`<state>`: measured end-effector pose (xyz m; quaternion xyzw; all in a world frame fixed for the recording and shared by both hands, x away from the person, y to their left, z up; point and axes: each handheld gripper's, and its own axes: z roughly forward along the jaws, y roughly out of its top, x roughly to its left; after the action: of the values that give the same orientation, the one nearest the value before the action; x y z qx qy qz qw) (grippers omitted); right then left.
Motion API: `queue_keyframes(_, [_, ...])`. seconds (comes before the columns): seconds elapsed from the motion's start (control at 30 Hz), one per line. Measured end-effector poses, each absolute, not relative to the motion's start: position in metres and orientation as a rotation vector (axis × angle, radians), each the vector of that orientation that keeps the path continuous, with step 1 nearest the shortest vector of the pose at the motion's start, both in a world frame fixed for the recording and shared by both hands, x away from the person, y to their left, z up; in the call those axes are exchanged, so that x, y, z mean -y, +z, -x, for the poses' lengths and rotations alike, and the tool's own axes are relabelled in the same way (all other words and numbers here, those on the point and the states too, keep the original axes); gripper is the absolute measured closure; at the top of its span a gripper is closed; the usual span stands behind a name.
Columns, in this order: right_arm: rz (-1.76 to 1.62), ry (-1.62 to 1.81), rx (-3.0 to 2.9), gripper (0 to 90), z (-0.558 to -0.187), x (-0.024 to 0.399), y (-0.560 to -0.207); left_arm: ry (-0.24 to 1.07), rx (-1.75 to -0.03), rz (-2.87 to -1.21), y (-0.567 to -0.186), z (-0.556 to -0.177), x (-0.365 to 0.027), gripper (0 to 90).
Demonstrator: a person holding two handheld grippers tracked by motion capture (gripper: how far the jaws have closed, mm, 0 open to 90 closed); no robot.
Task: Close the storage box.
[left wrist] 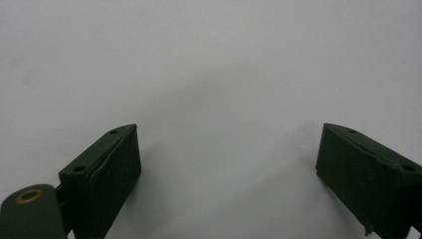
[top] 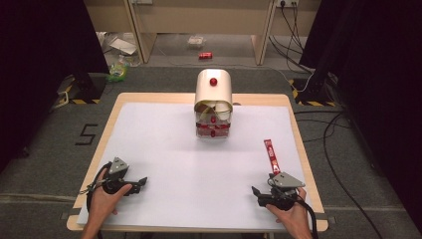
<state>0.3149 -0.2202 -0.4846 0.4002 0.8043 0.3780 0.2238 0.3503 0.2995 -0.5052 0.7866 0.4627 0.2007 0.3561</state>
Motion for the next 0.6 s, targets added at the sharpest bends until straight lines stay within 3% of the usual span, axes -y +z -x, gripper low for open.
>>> queue_keyframes(0.6, [-1.134, 0.963, -2.282, 20.9, -0.308, 0.226, -0.495, 0.519, -1.196, -2.031, -0.505, -0.35, -0.299, 9.6])
